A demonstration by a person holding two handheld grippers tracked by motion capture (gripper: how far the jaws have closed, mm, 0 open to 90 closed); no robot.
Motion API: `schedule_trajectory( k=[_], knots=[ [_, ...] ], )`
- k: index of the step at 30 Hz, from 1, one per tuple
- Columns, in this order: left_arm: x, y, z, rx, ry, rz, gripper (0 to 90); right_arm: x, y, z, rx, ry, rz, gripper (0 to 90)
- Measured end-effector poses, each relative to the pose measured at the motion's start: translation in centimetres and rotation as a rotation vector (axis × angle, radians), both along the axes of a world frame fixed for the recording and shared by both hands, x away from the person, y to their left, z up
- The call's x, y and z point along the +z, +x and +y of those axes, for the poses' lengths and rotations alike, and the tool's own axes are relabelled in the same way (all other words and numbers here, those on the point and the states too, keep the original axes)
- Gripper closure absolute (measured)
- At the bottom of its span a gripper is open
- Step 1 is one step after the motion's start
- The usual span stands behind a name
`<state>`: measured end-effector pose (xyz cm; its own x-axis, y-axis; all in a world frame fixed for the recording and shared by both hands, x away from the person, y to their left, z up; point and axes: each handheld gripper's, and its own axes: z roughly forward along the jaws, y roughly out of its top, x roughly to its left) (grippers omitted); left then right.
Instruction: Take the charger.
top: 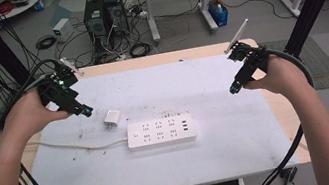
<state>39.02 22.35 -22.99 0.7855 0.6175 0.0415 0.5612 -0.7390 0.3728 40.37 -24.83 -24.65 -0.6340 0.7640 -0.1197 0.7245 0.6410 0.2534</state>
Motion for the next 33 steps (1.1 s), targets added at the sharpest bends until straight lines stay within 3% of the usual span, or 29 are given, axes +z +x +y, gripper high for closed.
schedule_trajectory(
  k=[9, 25, 28, 33],
  knots=[
    [-1.3, 1.2, -0.5, 0.053, 0.001, 0.024, 20.8, -0.1, 0.0, 0.0, -0.005, 0.004, -0.009, 12.0],
    [-9.3, 5.0, -3.0, 0.157, 0.011, 0.125, 20.8, -0.6, -0.4, -0.3, -0.009, 0.025, -0.032, 12.0],
    [-10.4, 5.5, -3.3, 0.201, 0.01, 0.135, 20.8, -1.0, -0.4, -0.5, -0.009, 0.027, -0.035, 12.0],
    [-12.3, 6.3, -3.8, 0.219, 0.024, 0.161, 20.8, -1.4, -0.5, -0.5, -0.017, 0.028, -0.029, 12.0]
  ],
)
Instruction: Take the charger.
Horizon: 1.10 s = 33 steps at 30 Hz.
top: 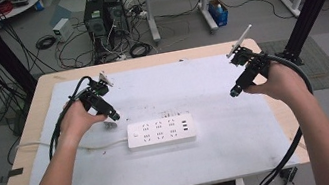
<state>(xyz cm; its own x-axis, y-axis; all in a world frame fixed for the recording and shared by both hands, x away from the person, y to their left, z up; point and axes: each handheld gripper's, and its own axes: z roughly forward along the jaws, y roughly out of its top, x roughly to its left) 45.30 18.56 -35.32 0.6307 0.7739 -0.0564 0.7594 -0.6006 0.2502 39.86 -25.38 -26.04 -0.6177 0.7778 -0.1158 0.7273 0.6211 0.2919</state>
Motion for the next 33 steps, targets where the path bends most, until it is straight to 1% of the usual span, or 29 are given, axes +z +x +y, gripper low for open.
schedule_trajectory(
  k=[2, 3, 4, 5, 8, 9, 12, 14, 18, 20, 21, 22, 23, 24, 25, 26, 27, 29, 33],
  knots=[
    [-0.7, 0.2, -0.1, 0.006, 0.006, 0.005, 20.8, -0.1, 0.0, 0.0, -0.003, 0.001, 0.0, 12.0],
    [-0.7, 0.2, -0.1, 0.006, 0.006, 0.005, 20.8, -0.1, 0.0, 0.0, -0.003, 0.001, 0.0, 12.0],
    [-1.3, 0.5, -0.1, 0.018, 0.014, 0.014, 20.8, -0.2, 0.0, -0.1, 0.001, 0.0, -0.002, 12.0],
    [-1.7, 0.7, -0.1, 0.029, 0.017, 0.018, 20.8, -0.3, 0.0, -0.2, 0.01, 0.001, -0.008, 12.0],
    [-2.5, 1.0, -0.1, 0.04, 0.032, 0.033, 20.8, -0.3, 0.0, -0.1, 0.005, -0.002, -0.006, 12.0],
    [-3.0, 1.2, -0.2, 0.049, 0.03, 0.047, 20.8, -0.3, 0.0, 0.0, 0.006, -0.008, -0.008, 12.0],
    [-3.5, 1.4, -0.3, 0.052, 0.037, 0.056, 20.9, -0.3, 0.0, 0.0, 0.016, -0.005, -0.014, 12.0],
    [-3.8, 1.6, -0.5, 0.067, 0.062, 0.054, 20.8, -0.3, 0.0, 0.0, 0.013, -0.005, -0.014, 12.0],
    [-4.3, 2.1, -0.5, 0.103, 0.064, 0.061, 20.9, -0.6, 0.0, -0.2, 0.011, 0.001, -0.015, 12.0],
    [-4.4, 2.2, -0.5, 0.11, 0.06, 0.065, 21.7, -0.6, 0.0, -0.2, 0.013, 0.0, -0.014, 12.0],
    [-4.5, 2.3, -0.5, 0.112, 0.057, 0.066, 23.4, -0.7, 0.0, -0.3, 0.011, -0.003, -0.012, 12.0],
    [-4.7, 2.3, -0.5, 0.121, 0.078, 0.073, 26.5, -0.8, 0.0, -0.3, 0.009, -0.002, -0.01, 12.0],
    [-4.7, 2.3, -0.5, 0.121, 0.078, 0.073, 31.0, -0.8, 0.0, -0.3, 0.009, -0.002, -0.01, 12.0],
    [-4.9, 2.4, -0.4, 0.135, 0.08, 0.068, 33.0, -0.8, 0.0, -0.4, 0.013, 0.001, -0.011, 12.0],
    [-4.9, 2.4, -0.3, 0.146, 0.07, 0.074, 35.0, -0.8, 0.0, -0.3, 0.011, 0.002, -0.011, 12.0],
    [-4.9, 2.4, -0.3, 0.146, 0.07, 0.074, 36.9, -0.8, 0.0, -0.3, 0.011, 0.002, -0.011, 12.0],
    [-4.9, 2.4, -0.3, 0.144, 0.064, 0.085, 38.3, -0.9, 0.0, -0.3, 0.012, 0.004, -0.011, 12.0],
    [-4.8, 2.3, -0.2, 0.151, 0.067, 0.079, 42.2, -0.9, 0.0, -0.3, 0.019, 0.004, -0.016, 12.0],
    [-4.8, 2.3, 0.0, 0.138, 0.058, 0.087, 42.4, -1.0, 0.0, -0.3, 0.018, 0.01, -0.013, 12.0]
  ],
)
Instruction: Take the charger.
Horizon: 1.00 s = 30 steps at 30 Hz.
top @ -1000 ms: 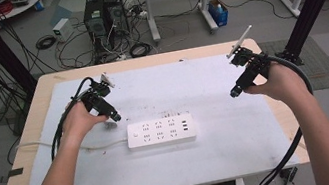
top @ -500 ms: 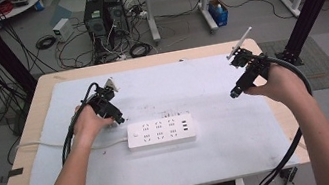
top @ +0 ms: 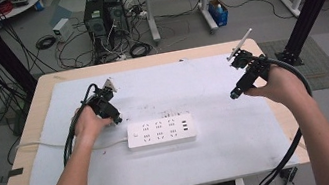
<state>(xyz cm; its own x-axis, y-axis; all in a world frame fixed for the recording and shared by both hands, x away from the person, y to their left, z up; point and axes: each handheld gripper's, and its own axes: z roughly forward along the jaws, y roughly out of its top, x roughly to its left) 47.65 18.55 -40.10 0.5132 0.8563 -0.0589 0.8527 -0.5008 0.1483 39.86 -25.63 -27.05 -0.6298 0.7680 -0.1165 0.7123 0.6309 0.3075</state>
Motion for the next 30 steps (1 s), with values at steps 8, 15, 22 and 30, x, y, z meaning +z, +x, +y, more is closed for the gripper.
schedule_trajectory(
  k=[8, 15, 22, 30],
  knots=[
    [1.3, -0.4, 0.3, -0.024, -0.046, -0.047, 42.6, -0.1, 0.0, 0.1, 0.003, -0.006, -0.001, 12.0],
    [6.3, -2.3, 0.2, -0.113, -0.093, -0.098, 42.5, 0.1, 0.2, 0.4, 0.01, -0.009, -0.001, 12.0],
    [12.5, -5.4, -0.7, -0.264, -0.118, -0.162, 42.5, 0.5, 0.7, 0.8, -0.006, 0.0, 0.016, 12.0],
    [16.8, -7.7, -1.9, -0.332, -0.105, -0.229, 42.5, 0.5, 1.0, 1.2, -0.019, -0.002, 0.02, 12.0]
  ],
)
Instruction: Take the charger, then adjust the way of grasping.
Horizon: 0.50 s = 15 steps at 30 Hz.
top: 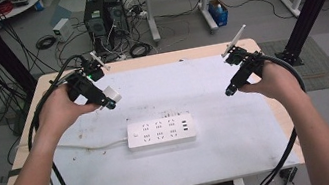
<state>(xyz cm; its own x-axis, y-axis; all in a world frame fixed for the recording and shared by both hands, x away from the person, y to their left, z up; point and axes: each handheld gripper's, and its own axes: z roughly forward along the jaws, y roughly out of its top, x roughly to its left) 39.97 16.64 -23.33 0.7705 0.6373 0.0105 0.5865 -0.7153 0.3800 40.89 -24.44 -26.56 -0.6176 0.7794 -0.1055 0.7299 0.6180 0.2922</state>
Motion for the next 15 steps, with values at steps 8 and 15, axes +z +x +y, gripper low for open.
schedule_trajectory(
  k=[8, 15],
  knots=[
    [0.78, -0.47, -0.3, -0.018, 0.001, -0.016, 42.5, 0.44, -0.35, 0.33, 0.005, 0.004, -0.012, 12.1],
    [0.69, -0.14, -0.24, -0.05, 0.001, -0.046, 42.5, 0.63, -0.09, -0.03, -0.024, 0.018, -0.006, 12.1]
  ],
)
